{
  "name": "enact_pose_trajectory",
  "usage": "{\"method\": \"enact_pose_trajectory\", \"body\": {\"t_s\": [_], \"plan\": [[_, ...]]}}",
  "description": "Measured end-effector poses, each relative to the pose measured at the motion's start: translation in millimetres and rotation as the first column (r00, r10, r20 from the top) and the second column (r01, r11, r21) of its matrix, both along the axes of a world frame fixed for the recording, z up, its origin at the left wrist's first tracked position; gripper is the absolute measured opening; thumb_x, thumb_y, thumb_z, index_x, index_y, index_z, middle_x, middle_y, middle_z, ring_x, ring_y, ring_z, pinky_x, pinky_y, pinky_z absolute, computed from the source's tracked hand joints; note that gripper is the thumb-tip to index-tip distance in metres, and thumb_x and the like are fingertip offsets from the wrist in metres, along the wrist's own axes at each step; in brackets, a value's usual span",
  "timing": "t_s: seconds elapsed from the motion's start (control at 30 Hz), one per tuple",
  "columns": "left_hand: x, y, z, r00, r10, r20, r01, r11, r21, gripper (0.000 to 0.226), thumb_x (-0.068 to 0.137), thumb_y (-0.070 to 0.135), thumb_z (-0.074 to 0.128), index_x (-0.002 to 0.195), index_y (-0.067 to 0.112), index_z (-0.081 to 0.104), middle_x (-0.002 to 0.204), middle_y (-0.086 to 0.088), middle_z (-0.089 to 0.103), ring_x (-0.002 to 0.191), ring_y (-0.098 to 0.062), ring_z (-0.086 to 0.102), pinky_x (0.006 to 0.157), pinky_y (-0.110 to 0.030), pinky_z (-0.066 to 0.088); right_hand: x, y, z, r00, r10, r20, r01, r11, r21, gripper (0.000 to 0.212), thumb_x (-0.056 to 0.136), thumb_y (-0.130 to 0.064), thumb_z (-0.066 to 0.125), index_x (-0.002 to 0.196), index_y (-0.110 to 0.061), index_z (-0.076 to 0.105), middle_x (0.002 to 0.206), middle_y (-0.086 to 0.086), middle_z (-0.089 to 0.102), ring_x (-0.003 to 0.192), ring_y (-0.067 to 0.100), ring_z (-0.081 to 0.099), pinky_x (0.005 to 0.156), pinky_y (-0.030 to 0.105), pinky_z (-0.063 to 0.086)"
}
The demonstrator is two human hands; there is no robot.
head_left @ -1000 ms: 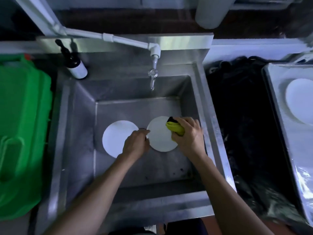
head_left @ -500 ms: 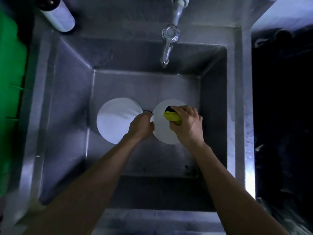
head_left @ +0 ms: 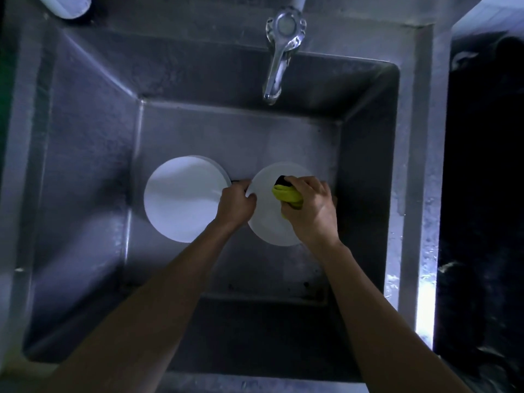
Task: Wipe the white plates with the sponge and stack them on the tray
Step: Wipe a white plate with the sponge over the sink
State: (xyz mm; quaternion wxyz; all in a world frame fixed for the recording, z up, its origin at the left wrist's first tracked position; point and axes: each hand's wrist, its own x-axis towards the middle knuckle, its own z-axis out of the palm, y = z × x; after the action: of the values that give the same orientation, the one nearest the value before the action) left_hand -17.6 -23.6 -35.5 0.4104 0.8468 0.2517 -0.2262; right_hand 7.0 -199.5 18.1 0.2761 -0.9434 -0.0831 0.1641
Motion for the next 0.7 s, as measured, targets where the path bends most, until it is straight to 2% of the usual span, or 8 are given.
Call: {"method": "enact_pose_trajectory", "body": {"t_s": [0.1, 0.27, 0.33, 0.4, 0.47, 0.57, 0.6, 0.7], "plan": [[-1, -5, 1, 0.999, 0.051, 0.001, -0.051, 0.999, 0.0, 0.033, 0.09, 0.01, 0.054, 0.118, 0.013, 0.071, 0.11, -0.014, 0.073, 0.101, -0.036, 0.065, 0.085, -0.04, 0.053, -2, -2, 1, 1.0, -0.017, -0.007, 0.017, 1.0, -0.016, 0.053, 0.076, -0.023, 0.075, 0.128, -0.025, 0.064, 0.118, 0.002, 0.062, 0.108, 0.031, 0.053, 0.088, 0.051, 0.049], [-2, -10, 3, 0.984, 0.178, -0.026, -0.178, 0.984, -0.029, 0.024, 0.084, 0.008, 0.053, 0.095, 0.016, 0.072, 0.096, -0.008, 0.072, 0.092, -0.033, 0.063, 0.076, -0.036, 0.049, -10, -8, 9, 0.999, -0.033, -0.033, 0.033, 0.999, -0.021, 0.053, 0.078, -0.024, 0.074, 0.13, -0.026, 0.063, 0.119, 0.001, 0.061, 0.109, 0.028, 0.054, 0.092, 0.05, 0.048], [-4, -11, 4, 0.98, 0.199, -0.028, -0.199, 0.98, -0.019, 0.024, 0.083, 0.008, 0.056, 0.098, 0.015, 0.072, 0.1, -0.008, 0.072, 0.094, -0.033, 0.063, 0.075, -0.033, 0.044, -15, -12, 13, 0.999, -0.034, -0.033, 0.034, 0.999, -0.02, 0.052, 0.079, -0.025, 0.074, 0.13, -0.026, 0.063, 0.119, 0.001, 0.062, 0.111, 0.027, 0.054, 0.094, 0.05, 0.047], [-7, -13, 5, 0.965, 0.262, -0.031, -0.263, 0.964, -0.03, 0.029, 0.083, 0.008, 0.059, 0.106, 0.017, 0.073, 0.108, -0.007, 0.072, 0.1, -0.03, 0.064, 0.08, -0.032, 0.045, -19, -14, 16, 0.998, -0.046, -0.047, 0.046, 0.999, -0.018, 0.052, 0.079, -0.025, 0.074, 0.13, -0.027, 0.063, 0.12, 0.0, 0.061, 0.112, 0.027, 0.053, 0.094, 0.049, 0.047], [-9, -15, 8, 0.948, 0.313, -0.052, -0.317, 0.946, -0.069, 0.032, 0.081, 0.008, 0.062, 0.108, 0.022, 0.073, 0.11, -0.007, 0.073, 0.101, -0.03, 0.064, 0.086, -0.037, 0.051, -24, -16, 20, 0.997, -0.059, -0.049, 0.059, 0.998, -0.017, 0.052, 0.079, -0.025, 0.074, 0.13, -0.027, 0.063, 0.12, 0.0, 0.062, 0.112, 0.027, 0.053, 0.093, 0.05, 0.048], [-12, -17, 9, 0.947, 0.312, -0.084, -0.318, 0.945, -0.081, 0.023, 0.077, 0.007, 0.063, 0.093, 0.023, 0.067, 0.103, -0.016, 0.073, 0.097, -0.037, 0.065, 0.085, -0.048, 0.055, -34, -20, 26, 0.997, -0.078, -0.015, 0.078, 0.997, 0.01, 0.052, 0.077, -0.022, 0.076, 0.127, -0.025, 0.065, 0.117, 0.002, 0.063, 0.108, 0.029, 0.054, 0.089, 0.051, 0.051], [-14, -18, 9, 0.942, 0.319, -0.101, -0.327, 0.942, -0.08, 0.023, 0.075, 0.008, 0.064, 0.094, 0.021, 0.068, 0.102, -0.015, 0.073, 0.097, -0.037, 0.065, 0.085, -0.048, 0.056, -37, -20, 28, 0.996, -0.082, -0.017, 0.082, 0.997, 0.012, 0.052, 0.077, -0.022, 0.076, 0.127, -0.025, 0.065, 0.117, 0.002, 0.063, 0.108, 0.029, 0.053, 0.089, 0.052, 0.05], [-19, -20, 10, 0.927, 0.323, -0.192, -0.345, 0.934, -0.094, 0.038, 0.079, 0.008, 0.065, 0.117, 0.015, 0.065, 0.112, -0.008, 0.069, 0.102, -0.032, 0.062, 0.086, -0.04, 0.054, -46, -23, 34, 0.996, -0.083, -0.026, 0.083, 0.997, 0.005, 0.053, 0.076, -0.022, 0.076, 0.128, -0.026, 0.065, 0.118, 0.002, 0.063, 0.111, 0.029, 0.052, 0.09, 0.053, 0.049]]}}
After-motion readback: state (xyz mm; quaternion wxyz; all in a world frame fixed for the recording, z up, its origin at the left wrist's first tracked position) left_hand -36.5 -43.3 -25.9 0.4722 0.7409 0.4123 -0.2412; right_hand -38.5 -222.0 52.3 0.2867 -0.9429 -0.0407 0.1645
